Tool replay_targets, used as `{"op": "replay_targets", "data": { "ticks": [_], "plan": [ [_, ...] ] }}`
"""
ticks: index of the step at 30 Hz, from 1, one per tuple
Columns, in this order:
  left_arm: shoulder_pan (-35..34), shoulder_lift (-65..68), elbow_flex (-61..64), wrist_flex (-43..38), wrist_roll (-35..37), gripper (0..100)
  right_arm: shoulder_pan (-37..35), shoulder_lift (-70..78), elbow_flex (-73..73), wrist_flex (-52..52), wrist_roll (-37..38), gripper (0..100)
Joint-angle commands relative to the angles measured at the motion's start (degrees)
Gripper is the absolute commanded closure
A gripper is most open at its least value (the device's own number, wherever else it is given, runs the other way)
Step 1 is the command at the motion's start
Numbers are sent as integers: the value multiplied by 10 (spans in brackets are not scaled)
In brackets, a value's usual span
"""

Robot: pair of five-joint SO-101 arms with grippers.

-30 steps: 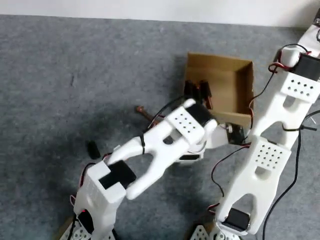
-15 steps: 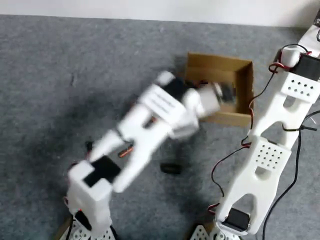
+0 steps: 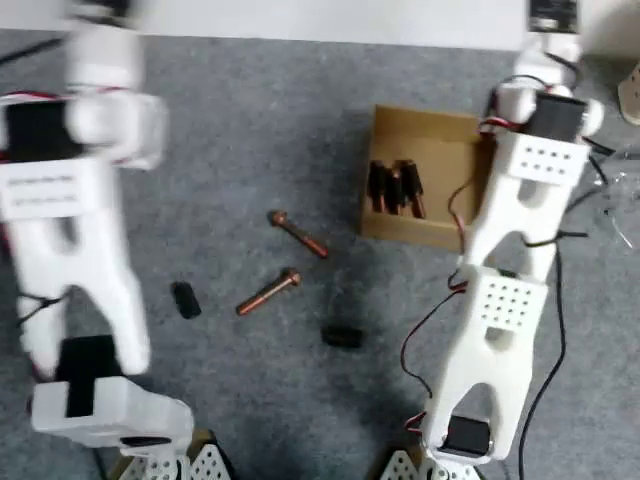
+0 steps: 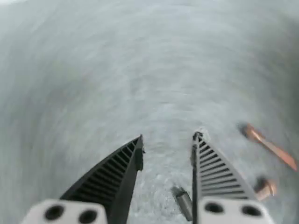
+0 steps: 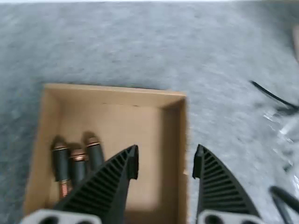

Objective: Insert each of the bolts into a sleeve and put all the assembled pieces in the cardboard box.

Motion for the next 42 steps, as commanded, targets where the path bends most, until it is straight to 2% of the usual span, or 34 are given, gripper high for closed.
{"op": "replay_targets", "data": {
  "ticks": [1,4,11,15,21,25,28,32,34,39,42],
  "plan": [
    [-116,-2,-3,-20,154,832,-38,-14,-7,10,11,821],
    [-133,19,27,-27,192,832,-66,-32,-3,10,11,821],
    [-160,7,20,-24,191,832,-124,-208,14,10,-11,821],
    [-189,-52,21,-24,190,833,-157,-340,111,10,-45,821],
    [-233,-167,71,-23,187,832,-225,-547,370,9,-43,821],
    [-262,-273,173,-26,142,834,-287,-675,569,7,-39,821],
    [-286,-366,286,-36,142,832,-349,-749,725,6,20,821],
    [-289,-493,475,-124,141,832,-402,-820,919,-29,113,821],
    [-291,-552,572,-182,141,832,-401,-845,999,-64,128,821],
    [-301,-662,790,-329,84,832,-411,-887,1159,-133,133,821],
    [-305,-692,879,-395,84,832,-437,-889,1229,-163,171,821]
  ]
}}
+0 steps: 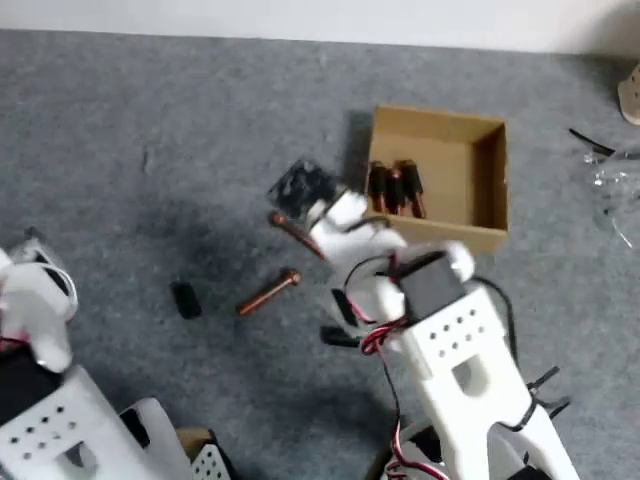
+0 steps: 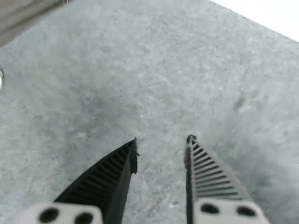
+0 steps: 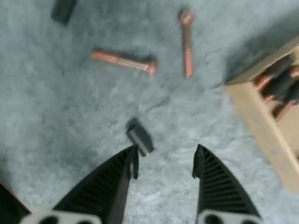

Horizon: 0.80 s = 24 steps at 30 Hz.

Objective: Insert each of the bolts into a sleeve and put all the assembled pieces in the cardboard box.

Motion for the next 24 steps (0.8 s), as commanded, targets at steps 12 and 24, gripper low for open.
{"op": "replay_targets", "data": {
  "ticks": [12,24],
  "plan": [
    [-6,-58,326,-215,34,832,-38,-19,225,-159,110,821],
    [9,-58,373,-271,34,832,-37,-22,341,-242,138,821]
  ]
}}
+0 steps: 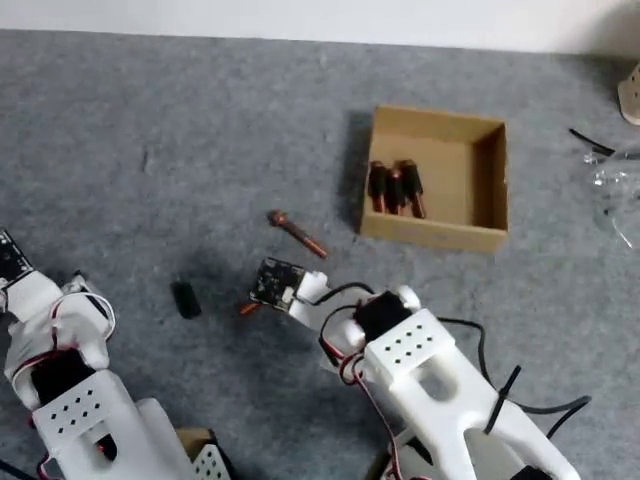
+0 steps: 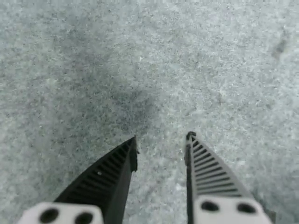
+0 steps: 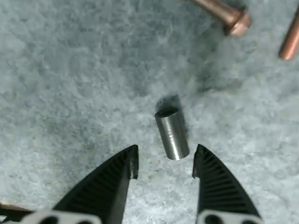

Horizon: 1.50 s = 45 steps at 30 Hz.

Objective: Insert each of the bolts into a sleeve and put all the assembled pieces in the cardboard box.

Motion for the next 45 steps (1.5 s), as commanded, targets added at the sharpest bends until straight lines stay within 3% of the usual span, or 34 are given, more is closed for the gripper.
{"op": "replay_targets", "data": {
  "ticks": [1,15,31,37,39,41,45],
  "plan": [
    [19,-12,-1,-12,2,832,-4,-17,22,-32,9,821],
    [30,-12,3,-13,-20,835,-1,-15,129,-206,38,821],
    [30,-12,4,-13,-21,835,-1,-15,203,-220,35,821],
    [30,-12,5,-13,-21,835,-1,-15,218,-266,-49,826],
    [31,-12,6,-13,-21,835,8,-15,218,-270,-81,875],
    [31,-12,10,-14,-21,835,20,-15,215,-272,-106,985],
    [31,-12,11,-17,-21,835,30,-15,218,-296,-129,994]
  ]
}}
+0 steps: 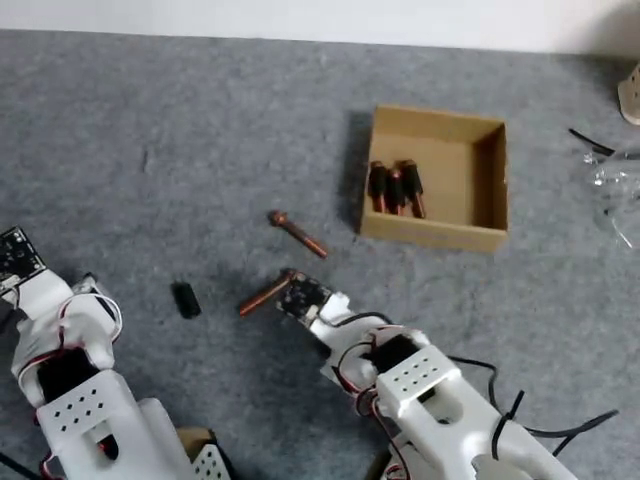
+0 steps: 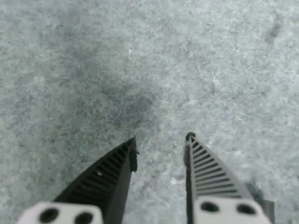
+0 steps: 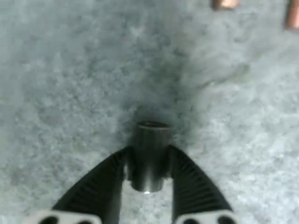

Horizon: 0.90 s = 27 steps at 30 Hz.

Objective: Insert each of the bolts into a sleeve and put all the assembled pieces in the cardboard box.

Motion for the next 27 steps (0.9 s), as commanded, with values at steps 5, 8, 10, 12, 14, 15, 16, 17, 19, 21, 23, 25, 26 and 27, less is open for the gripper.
{"op": "replay_targets", "data": {
  "ticks": [5,8,10,12,14,15,16,17,19,21,23,25,26,27],
  "plan": [
    [12,-11,19,-56,-4,835,48,-6,-1,-26,-22,994],
    [12,-11,29,-73,-4,835,82,-6,-5,-24,-53,994],
    [13,-11,30,-76,-4,835,108,-9,-18,-14,-84,994],
    [18,-11,33,-76,-5,835,117,-31,-49,22,-105,994],
    [23,-11,34,-76,-5,835,117,-68,-71,62,-119,994],
    [24,-11,34,-76,-5,835,116,-92,-77,80,-129,994],
    [24,-11,34,-76,-5,835,116,-121,-81,96,-140,994],
    [24,-11,35,-76,-5,835,116,-152,-86,112,-148,994],
    [24,-11,35,-77,-6,835,116,-221,-87,135,-150,994],
    [24,-11,36,-82,-6,835,116,-291,-86,148,-152,994],
    [24,-11,45,-95,-6,835,117,-352,-82,158,-154,994],
    [30,-11,51,-105,-6,835,119,-407,-70,172,-155,994],
    [36,-11,52,-105,-6,835,119,-436,-56,181,-155,994],
    [44,-11,52,-105,-11,835,119,-464,-43,186,-155,994]
  ]
}}
